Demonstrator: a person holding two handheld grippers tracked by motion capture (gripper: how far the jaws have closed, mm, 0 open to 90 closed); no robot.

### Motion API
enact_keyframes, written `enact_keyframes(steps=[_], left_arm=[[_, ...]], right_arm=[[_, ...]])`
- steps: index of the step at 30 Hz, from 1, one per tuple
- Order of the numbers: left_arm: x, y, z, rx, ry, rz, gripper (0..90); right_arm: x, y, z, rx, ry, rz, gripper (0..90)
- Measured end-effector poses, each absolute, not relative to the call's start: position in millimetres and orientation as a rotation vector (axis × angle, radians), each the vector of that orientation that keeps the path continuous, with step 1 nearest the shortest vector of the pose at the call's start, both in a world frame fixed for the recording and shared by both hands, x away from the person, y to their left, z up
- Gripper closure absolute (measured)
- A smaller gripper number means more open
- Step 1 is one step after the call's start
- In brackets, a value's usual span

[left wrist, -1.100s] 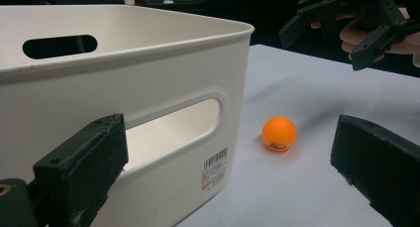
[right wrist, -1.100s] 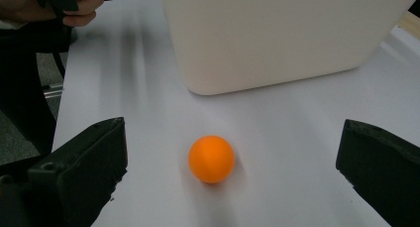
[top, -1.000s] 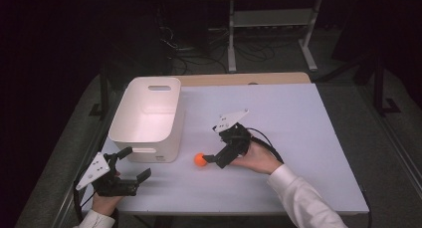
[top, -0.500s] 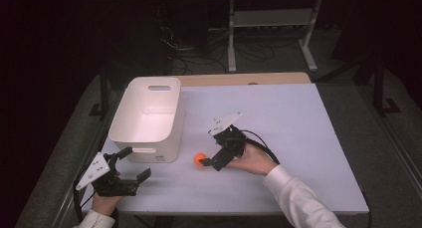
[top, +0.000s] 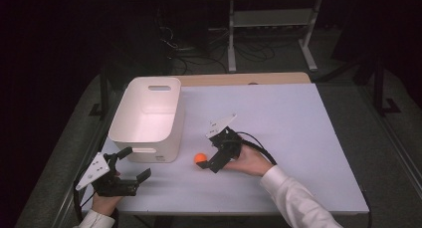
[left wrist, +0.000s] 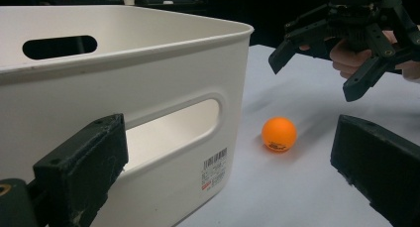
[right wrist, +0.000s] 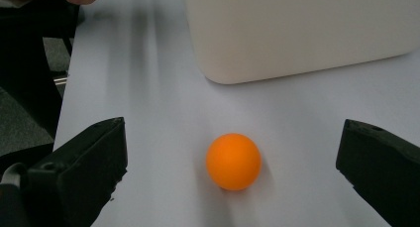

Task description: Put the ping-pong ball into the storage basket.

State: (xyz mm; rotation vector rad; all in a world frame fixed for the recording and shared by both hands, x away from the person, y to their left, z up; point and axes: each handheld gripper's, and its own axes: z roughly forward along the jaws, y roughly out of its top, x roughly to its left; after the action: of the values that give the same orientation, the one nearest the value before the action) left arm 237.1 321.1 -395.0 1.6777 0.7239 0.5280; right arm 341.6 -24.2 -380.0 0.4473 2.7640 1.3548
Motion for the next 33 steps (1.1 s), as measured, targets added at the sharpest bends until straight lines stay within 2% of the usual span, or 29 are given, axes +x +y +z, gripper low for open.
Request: enact_keyframes(steps=[30,33], left_arm=[[237,321,-395,1.677,0.725,0.526,0.8],[237,321,-395,1.677,0.724,0.527,0.9]], right_arm=[[346,-8,-405,0.433,2.826,1.262,0.0],[348,-5,-410,0.4,2.844,1.234,3.2]])
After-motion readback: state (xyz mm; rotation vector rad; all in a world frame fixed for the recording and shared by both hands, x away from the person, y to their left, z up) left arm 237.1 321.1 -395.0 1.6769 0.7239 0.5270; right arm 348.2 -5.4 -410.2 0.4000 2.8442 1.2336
